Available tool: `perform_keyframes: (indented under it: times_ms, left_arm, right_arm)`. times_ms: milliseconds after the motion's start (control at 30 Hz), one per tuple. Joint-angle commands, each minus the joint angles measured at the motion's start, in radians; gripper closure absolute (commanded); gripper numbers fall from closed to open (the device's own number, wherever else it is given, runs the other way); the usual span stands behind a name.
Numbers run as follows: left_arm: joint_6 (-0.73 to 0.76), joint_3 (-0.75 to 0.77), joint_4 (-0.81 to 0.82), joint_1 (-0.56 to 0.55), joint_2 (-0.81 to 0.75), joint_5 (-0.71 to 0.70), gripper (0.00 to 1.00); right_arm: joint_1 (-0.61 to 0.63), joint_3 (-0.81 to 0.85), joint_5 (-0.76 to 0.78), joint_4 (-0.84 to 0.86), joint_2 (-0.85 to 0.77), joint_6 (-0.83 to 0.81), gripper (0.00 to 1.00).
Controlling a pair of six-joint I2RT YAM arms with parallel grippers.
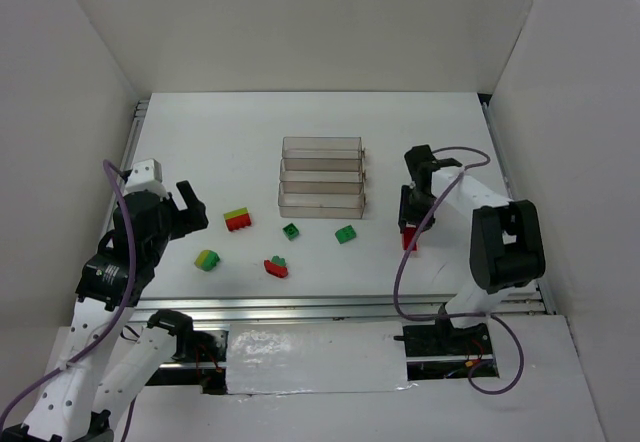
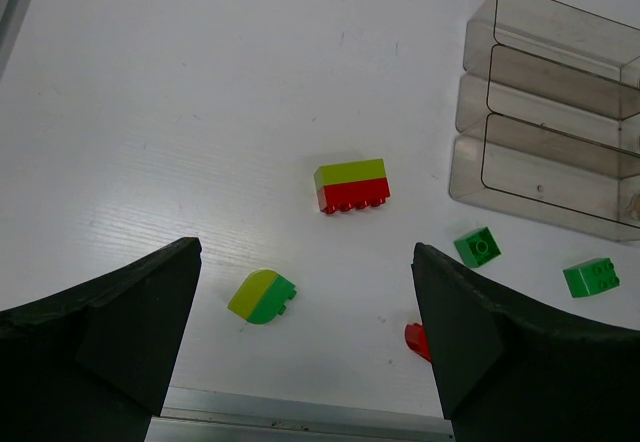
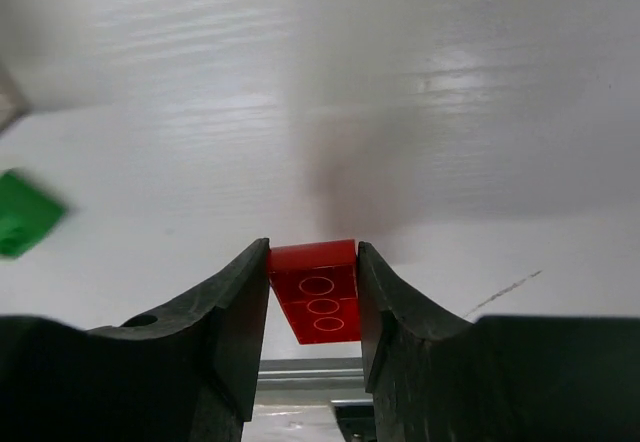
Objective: Sort the legos into containers by color
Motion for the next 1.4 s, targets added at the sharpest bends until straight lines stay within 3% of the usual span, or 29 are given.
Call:
perform_keyframes:
  times_ms: [0,233,433,600,867,1033,1133,1233,1333,1367]
  left_arm:
    - [0.017,0.002,0.041,-0.001,-0.003,-0.009,0.01]
    - [0.017,-0.001,0.046,0.0,-0.002,-0.003,0.01]
    - [0.025,-0.006,0.055,0.0,-0.009,0.017,0.01]
    - [0.023,-0.009,0.056,0.005,-0.014,0.014,0.01]
    - [0.037,-0.003,0.063,0.017,0.02,0.043,0.0]
    - [0.044,-0.006,0.072,0.026,0.024,0.066,0.01]
    - [0.048,-0.006,0.075,0.031,0.032,0.08,0.0]
    - [0.051,-0.004,0.075,0.035,0.04,0.084,0.01]
    - [0.051,-0.006,0.078,0.038,0.043,0.086,0.01]
    - [0.049,-0.007,0.078,0.04,0.046,0.087,0.01]
  right_arm:
    - [0.026,0.087,-0.07,0.044,-0.136,0.04,1.0]
    - [0.15,0.356,-0.115,0.235,-0.069,0.1,1.0]
    - [0.188,0.685,-0.04,0.291,0.187,0.178,1.0]
    - [0.21,0.944,0.066,0.216,0.419,0.17,0.99]
    - [0.224,0.989,0.109,0.3,0.538,0.133,0.92]
    - [0.224,1.052,0.114,0.266,0.606,0.11,0.76]
    - [0.224,1.049,0.128,0.272,0.609,0.101,0.58]
    - [0.224,1.054,0.125,0.266,0.608,0.089,0.55]
    - [0.225,1.031,0.109,0.271,0.588,0.086,0.34]
    - [0.227,1.017,0.109,0.278,0.563,0.086,0.1]
